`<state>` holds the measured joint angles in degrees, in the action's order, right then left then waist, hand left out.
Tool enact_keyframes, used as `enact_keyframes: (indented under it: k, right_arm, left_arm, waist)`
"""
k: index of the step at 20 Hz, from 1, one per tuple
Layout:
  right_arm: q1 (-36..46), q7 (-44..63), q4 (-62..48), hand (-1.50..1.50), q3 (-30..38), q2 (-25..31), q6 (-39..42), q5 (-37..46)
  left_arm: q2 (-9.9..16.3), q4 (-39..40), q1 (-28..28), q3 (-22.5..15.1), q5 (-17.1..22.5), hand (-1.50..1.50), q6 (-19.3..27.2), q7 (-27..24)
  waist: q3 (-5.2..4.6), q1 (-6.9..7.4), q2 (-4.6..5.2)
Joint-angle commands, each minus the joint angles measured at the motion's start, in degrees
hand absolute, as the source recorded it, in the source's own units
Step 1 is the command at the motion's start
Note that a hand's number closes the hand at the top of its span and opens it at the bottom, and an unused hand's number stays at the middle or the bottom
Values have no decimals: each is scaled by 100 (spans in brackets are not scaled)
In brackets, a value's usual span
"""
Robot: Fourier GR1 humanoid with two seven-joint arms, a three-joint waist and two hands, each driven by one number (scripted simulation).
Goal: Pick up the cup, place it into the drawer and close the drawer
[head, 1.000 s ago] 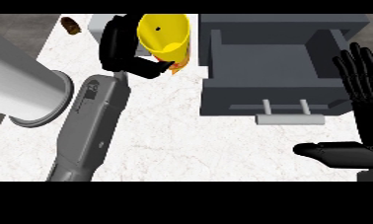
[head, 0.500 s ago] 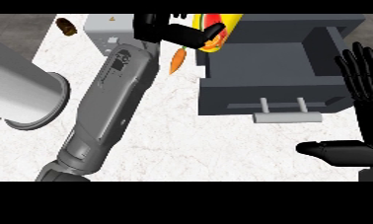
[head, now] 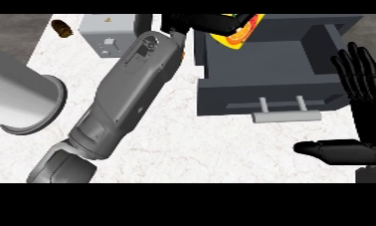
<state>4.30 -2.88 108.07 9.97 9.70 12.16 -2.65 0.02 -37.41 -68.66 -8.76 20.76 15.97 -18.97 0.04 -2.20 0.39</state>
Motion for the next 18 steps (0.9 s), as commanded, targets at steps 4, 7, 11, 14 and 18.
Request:
enact_keyframes:
  k: [4,7,11,14,18]
  right_arm:
    - [-277,-52,269,-150,-210,-156,-60,227]
    - [-4,212,283,-150,104,133,144,-212]
    - [454,170,-209,-150,-31,95,47,-14]
    - [333,-31,-195,-150,140,238,261,-206]
    - [441,39,-181,-150,112,201,214,-215]
  left_arm:
    - [-1,781,-358,-622,601,150,121,-147]
    - [-2,877,-116,-1052,797,150,318,-397]
    - [-1,997,-411,-1648,1060,150,621,54]
    - [-2,1208,-459,-2107,976,150,762,276]
    - [-1,1472,-352,-2289,1114,-150,522,77]
  waist:
    - [0,-73,7]
    - [1,-105,11]
    - [3,-154,36]
    - [9,-286,61]
    - [5,-294,86]
